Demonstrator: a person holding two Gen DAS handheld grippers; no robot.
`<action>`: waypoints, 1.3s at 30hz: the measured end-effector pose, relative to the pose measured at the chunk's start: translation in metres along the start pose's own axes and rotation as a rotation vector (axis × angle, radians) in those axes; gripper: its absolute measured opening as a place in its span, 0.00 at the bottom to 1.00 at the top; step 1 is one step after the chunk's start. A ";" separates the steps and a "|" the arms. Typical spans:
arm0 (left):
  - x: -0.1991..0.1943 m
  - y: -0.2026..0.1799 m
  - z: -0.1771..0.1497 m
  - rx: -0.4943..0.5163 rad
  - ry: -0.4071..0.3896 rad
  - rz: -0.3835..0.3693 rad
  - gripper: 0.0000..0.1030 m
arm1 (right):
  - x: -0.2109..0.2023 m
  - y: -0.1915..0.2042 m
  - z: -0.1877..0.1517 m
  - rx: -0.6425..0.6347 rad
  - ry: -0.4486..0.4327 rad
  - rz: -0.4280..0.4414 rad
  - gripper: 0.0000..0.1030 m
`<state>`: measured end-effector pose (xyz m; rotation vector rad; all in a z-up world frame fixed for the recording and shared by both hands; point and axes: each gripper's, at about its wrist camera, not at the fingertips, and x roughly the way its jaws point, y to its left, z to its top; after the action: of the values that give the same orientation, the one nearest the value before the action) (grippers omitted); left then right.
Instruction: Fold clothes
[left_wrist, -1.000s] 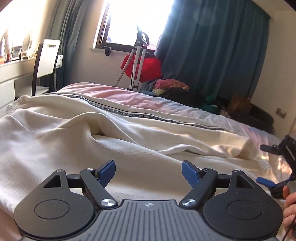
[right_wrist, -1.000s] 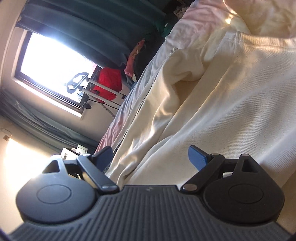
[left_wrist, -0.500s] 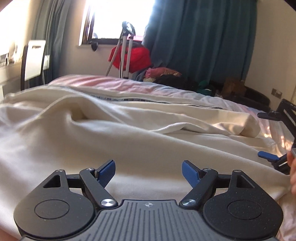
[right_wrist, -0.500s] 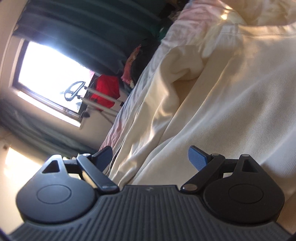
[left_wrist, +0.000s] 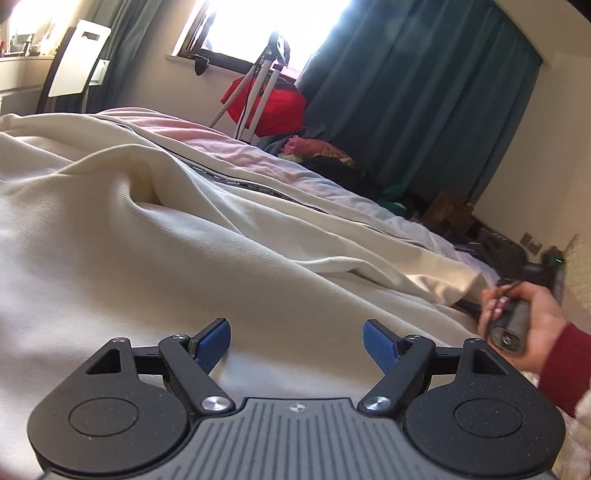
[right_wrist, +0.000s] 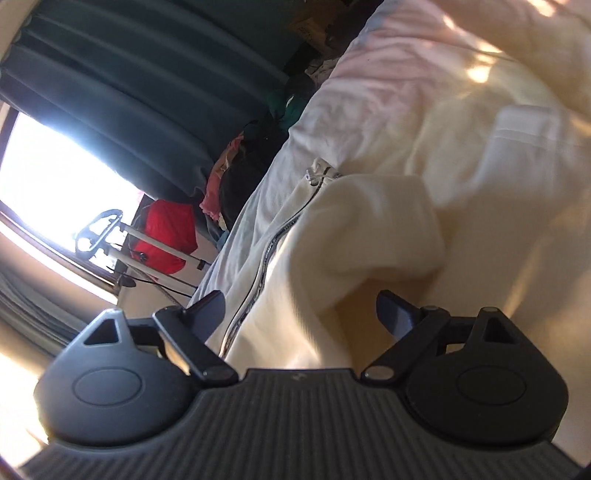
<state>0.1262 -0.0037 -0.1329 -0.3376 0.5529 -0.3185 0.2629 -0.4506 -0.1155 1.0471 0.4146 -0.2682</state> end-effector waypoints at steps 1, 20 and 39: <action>0.002 0.001 -0.001 -0.005 -0.005 -0.014 0.79 | 0.011 0.004 0.004 -0.019 0.015 -0.025 0.89; 0.010 -0.003 -0.012 0.031 -0.029 -0.091 0.79 | 0.009 0.071 0.049 -0.449 -0.317 -0.181 0.12; 0.015 -0.014 -0.020 0.115 -0.039 -0.012 0.79 | -0.025 -0.068 0.044 -0.179 -0.118 -0.135 0.43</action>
<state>0.1241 -0.0264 -0.1500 -0.2351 0.4922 -0.3531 0.2220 -0.5215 -0.1381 0.8246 0.3960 -0.4038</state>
